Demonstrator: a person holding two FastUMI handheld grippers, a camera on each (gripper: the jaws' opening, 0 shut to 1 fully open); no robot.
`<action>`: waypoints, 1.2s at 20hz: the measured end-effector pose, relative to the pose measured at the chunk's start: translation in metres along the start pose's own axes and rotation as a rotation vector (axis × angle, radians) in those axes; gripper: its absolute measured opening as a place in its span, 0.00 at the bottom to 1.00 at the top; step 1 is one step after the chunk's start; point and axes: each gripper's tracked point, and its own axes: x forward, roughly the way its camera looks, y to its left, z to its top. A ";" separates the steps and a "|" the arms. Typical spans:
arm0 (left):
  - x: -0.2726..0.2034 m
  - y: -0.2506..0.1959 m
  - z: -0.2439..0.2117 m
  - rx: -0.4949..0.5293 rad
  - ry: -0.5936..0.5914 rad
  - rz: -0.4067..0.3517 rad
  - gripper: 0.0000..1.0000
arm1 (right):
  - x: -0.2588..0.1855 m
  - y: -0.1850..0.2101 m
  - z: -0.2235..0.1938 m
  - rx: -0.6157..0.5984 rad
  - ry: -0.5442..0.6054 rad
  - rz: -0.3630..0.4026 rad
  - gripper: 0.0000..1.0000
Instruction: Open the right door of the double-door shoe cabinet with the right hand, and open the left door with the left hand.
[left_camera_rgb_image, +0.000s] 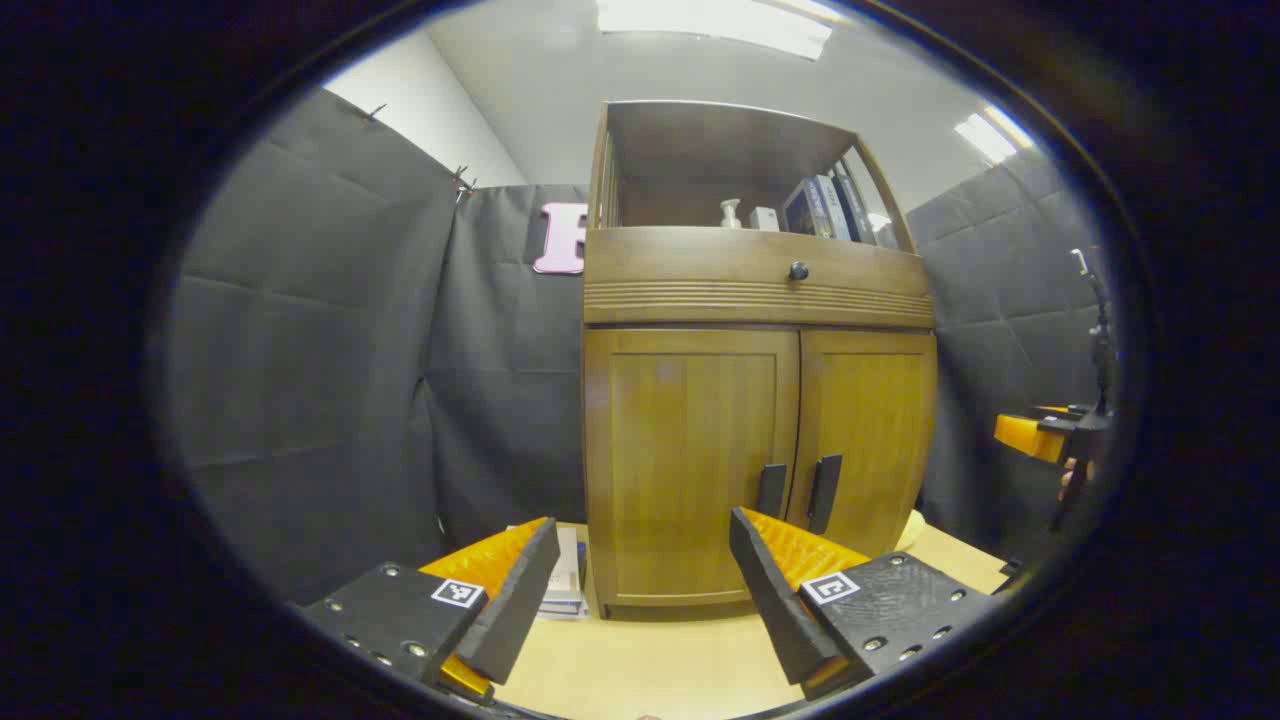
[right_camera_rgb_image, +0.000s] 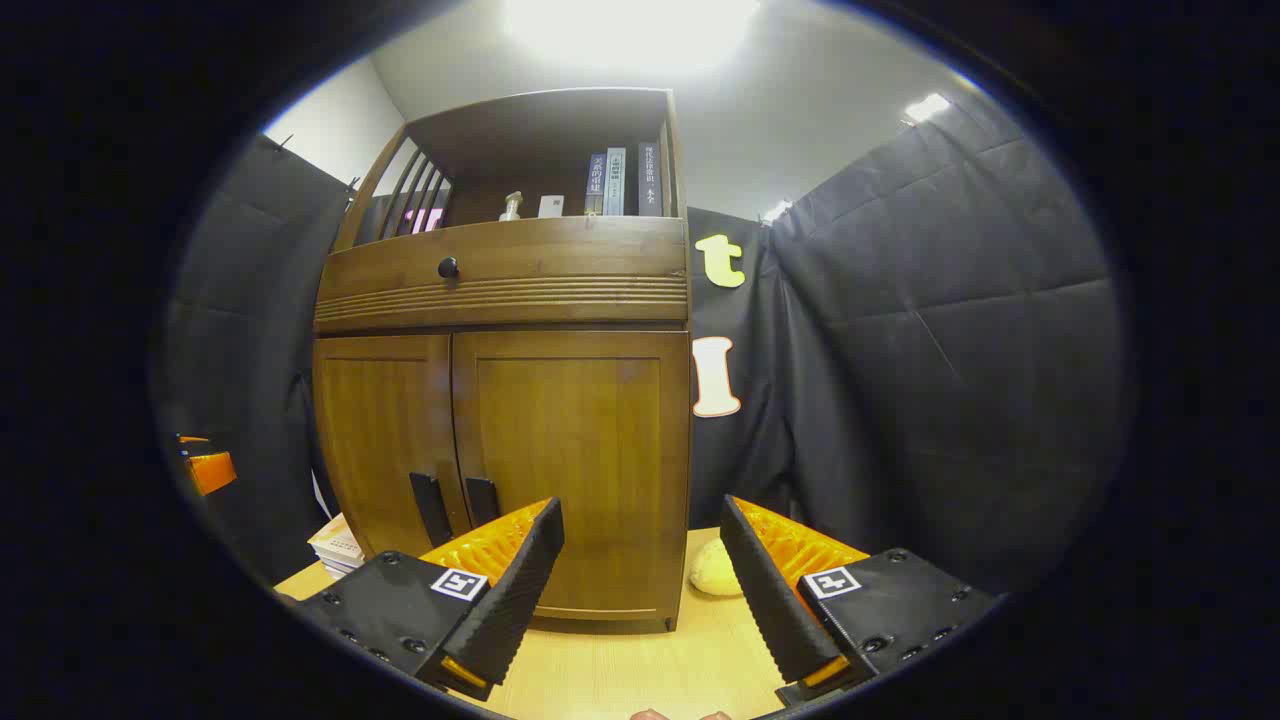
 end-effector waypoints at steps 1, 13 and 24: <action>0.001 0.001 -0.001 -0.001 0.002 0.001 1.00 | -0.001 0.003 -0.001 0.001 0.007 0.006 1.00; 0.000 0.006 -0.010 -0.012 0.024 0.050 1.00 | 0.005 0.039 -0.013 0.010 0.050 0.073 0.99; 0.001 0.010 -0.018 -0.048 0.043 0.068 1.00 | 0.022 0.059 -0.023 0.043 0.091 0.090 0.95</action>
